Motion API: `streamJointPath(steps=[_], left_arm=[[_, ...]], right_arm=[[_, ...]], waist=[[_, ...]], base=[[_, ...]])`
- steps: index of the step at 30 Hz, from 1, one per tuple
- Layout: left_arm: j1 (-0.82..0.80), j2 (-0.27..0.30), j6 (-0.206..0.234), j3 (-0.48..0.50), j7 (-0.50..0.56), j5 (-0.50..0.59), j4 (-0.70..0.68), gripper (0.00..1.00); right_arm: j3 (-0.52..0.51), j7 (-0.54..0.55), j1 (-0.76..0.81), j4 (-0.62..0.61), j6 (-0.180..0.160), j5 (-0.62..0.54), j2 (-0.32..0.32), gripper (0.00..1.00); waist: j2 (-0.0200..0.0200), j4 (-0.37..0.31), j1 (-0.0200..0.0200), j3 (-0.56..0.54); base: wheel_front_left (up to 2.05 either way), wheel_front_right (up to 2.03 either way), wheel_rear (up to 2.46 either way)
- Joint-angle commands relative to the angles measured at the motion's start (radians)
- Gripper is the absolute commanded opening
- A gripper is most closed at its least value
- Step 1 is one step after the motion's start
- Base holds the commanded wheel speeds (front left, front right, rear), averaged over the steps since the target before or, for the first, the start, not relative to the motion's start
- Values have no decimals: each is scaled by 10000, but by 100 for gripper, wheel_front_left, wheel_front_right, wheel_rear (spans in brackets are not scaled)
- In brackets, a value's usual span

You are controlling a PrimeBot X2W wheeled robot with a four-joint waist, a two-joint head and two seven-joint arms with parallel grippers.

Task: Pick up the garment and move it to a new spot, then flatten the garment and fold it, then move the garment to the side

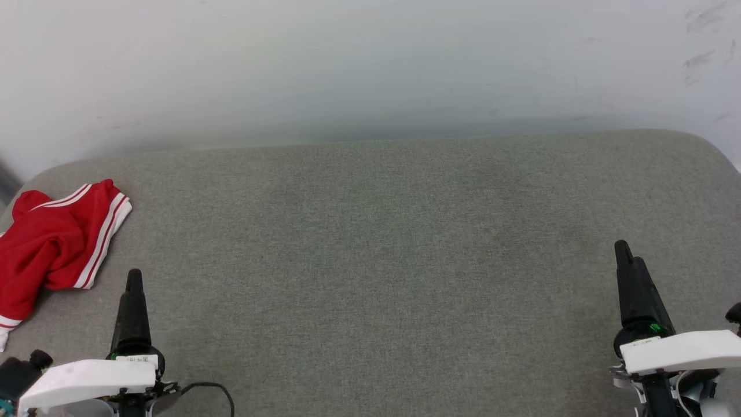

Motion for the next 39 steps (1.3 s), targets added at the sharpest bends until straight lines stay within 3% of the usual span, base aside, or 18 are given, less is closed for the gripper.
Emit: streamJointPath(steps=[1,9,10,15,23,34,39], left_arm=[[-131,32,70,-65,-110,545,-472,100],[215,33,708,-1179,-375,3036,-1785,100],[267,34,1047,-1638,-468,3868,-2023,100],[273,138,1350,-2393,-628,5070,-2456,100],[239,716,2081,-3527,-821,6131,-2701,100],[-83,1876,3880,-5573,-1118,7449,-2559,100],[-168,2226,4356,-6201,-1238,7708,-2373,100]], right_arm=[[136,-89,-212,-289,5,-540,-10,100],[649,-359,-237,-971,5,-2683,-10,100],[853,-456,-182,-1108,5,-3446,-9,100],[1037,-604,-138,-1246,5,-4625,-9,100],[975,-813,-89,-1275,4,-5848,-8,100],[514,-1111,9,-1068,4,-7366,-6,100],[533,-1226,38,-931,4,-7969,-6,100]], waist=[[0,-1,-1,8],[0,-36,-1,79],[0,-32,-1,95],[0,-31,-1,139],[0,-24,-1,205],[0,-51,-1,287],[0,-86,-1,320]], base=[[0,0,0],[0,0,0],[0,0,0],[0,0,0],[0,0,0],[0,0,0],[0,0,0]])
